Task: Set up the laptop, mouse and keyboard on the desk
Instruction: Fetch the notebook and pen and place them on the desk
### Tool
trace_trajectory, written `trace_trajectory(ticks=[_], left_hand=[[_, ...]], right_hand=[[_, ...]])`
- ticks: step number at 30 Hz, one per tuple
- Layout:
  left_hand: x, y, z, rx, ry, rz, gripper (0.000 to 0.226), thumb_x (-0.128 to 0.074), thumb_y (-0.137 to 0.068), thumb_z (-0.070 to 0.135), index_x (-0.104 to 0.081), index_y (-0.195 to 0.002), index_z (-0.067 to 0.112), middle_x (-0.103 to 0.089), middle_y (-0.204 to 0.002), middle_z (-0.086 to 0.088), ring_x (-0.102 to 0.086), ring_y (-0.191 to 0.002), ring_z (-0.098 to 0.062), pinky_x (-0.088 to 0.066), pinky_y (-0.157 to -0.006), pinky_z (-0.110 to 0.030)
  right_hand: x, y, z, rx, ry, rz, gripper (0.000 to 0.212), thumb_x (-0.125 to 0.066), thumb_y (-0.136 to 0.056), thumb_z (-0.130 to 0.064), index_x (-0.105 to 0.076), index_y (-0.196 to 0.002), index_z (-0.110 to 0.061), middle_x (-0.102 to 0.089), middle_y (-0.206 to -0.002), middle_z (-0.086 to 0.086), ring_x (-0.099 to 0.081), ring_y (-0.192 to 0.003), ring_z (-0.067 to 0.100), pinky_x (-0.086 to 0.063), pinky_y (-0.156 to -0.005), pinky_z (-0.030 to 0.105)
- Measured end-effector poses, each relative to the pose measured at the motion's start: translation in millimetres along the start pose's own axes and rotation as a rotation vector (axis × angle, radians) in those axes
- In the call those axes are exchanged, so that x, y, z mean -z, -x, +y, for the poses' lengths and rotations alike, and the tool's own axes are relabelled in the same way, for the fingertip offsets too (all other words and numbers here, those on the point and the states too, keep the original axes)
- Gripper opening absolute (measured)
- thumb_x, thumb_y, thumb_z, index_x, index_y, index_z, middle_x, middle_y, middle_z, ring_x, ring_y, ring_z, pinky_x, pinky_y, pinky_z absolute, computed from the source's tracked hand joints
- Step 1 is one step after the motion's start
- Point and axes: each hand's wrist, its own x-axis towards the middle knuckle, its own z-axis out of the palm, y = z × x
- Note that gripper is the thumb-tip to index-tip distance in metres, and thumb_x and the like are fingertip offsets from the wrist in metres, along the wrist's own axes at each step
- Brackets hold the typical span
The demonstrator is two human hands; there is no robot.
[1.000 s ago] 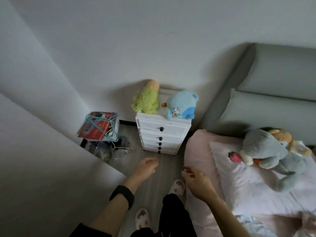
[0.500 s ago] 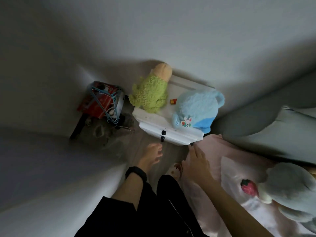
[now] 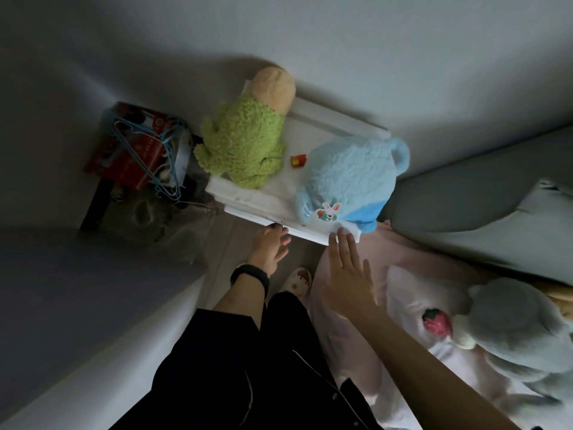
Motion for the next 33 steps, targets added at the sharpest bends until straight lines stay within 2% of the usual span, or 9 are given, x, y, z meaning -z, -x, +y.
trace_trajectory(ticks=[3,6,9,13,16,19,23,27,33], left_hand=[[3,3,-4,-0.009,-0.031,0.011,0.012,-0.051,-0.1,0.029,-0.056,-0.102,0.018,-0.066,-0.093,0.006,-0.062,-0.071,-0.007,-0.048,-0.065,-0.025],[12,14,-13,-0.022,-0.125,0.043,0.013,-0.049,-0.102,0.027,-0.059,-0.1,0.018,-0.066,-0.088,0.007,-0.06,-0.07,-0.007,-0.046,-0.063,-0.025],[26,25,-28,-0.01,-0.106,0.081,0.011,-0.05,-0.102,0.025,-0.056,-0.095,0.019,-0.064,-0.083,0.006,-0.057,-0.066,-0.009,-0.042,-0.059,-0.025],[51,34,-56,-0.003,-0.043,0.068,0.016,-0.052,-0.101,0.025,-0.059,-0.094,0.013,-0.061,-0.083,0.0,-0.055,-0.061,-0.013,-0.036,-0.048,-0.026],[65,48,-69,-0.017,0.032,0.056,0.011,-0.052,-0.101,0.018,-0.059,-0.093,0.02,-0.059,-0.078,-0.002,-0.051,-0.057,-0.013,-0.031,-0.043,-0.024],[76,54,-75,0.001,-0.011,0.083,0.008,-0.053,-0.101,0.023,-0.06,-0.101,0.026,-0.067,-0.08,0.002,-0.059,-0.068,-0.015,-0.039,-0.054,-0.026],[86,59,-78,0.038,-0.192,0.085,0.025,-0.049,-0.101,0.031,-0.062,-0.121,0.024,-0.07,-0.096,0.008,-0.065,-0.084,-0.015,-0.047,-0.068,-0.029],[94,65,-83,0.058,-0.247,0.076,0.026,-0.049,-0.101,0.037,-0.061,-0.119,0.024,-0.067,-0.102,0.006,-0.064,-0.083,-0.015,-0.046,-0.067,-0.029],[96,68,-92,0.082,-0.185,0.077,0.017,-0.052,-0.099,0.036,-0.057,-0.111,0.026,-0.066,-0.095,0.012,-0.063,-0.088,-0.015,-0.045,-0.079,-0.033]], right_hand=[[0,-2,1,-0.034,-0.019,-0.014,0.086,-0.037,-0.097,-0.057,0.013,-0.158,-0.022,0.026,-0.164,-0.005,0.02,-0.152,0.016,-0.016,-0.119,0.056],[6,-3,2,-0.051,-0.029,-0.059,0.086,-0.029,-0.096,-0.065,0.015,-0.157,-0.025,0.03,-0.162,-0.007,0.023,-0.15,0.014,-0.013,-0.121,0.057],[13,-3,-8,-0.077,-0.047,-0.083,0.09,-0.029,-0.094,-0.069,0.014,-0.158,-0.022,0.031,-0.161,-0.007,0.024,-0.15,0.014,-0.008,-0.122,0.058],[13,-2,-22,-0.122,-0.061,-0.133,0.107,-0.035,-0.087,-0.079,0.025,-0.153,-0.02,0.039,-0.158,-0.004,0.032,-0.147,0.016,0.002,-0.119,0.058],[10,-2,-23,-0.137,-0.061,-0.145,0.125,-0.045,-0.076,-0.085,0.032,-0.15,-0.021,0.043,-0.156,-0.002,0.033,-0.147,0.017,0.005,-0.118,0.06],[11,-2,-23,-0.131,0.008,-0.143,0.131,-0.05,-0.074,-0.085,0.035,-0.149,-0.019,0.045,-0.154,-0.001,0.035,-0.146,0.019,0.005,-0.119,0.06],[9,1,-30,-0.126,0.041,-0.114,0.133,-0.054,-0.075,-0.081,0.037,-0.147,-0.015,0.046,-0.154,0.002,0.035,-0.146,0.022,0.002,-0.12,0.059],[7,4,-33,-0.135,0.048,-0.104,0.134,-0.056,-0.076,-0.078,0.041,-0.143,-0.013,0.048,-0.152,0.003,0.036,-0.145,0.023,0.001,-0.121,0.059],[3,1,-26,-0.092,0.047,-0.07,0.13,-0.056,-0.079,-0.074,0.037,-0.147,-0.015,0.044,-0.155,0.003,0.032,-0.147,0.025,-0.003,-0.12,0.062]])
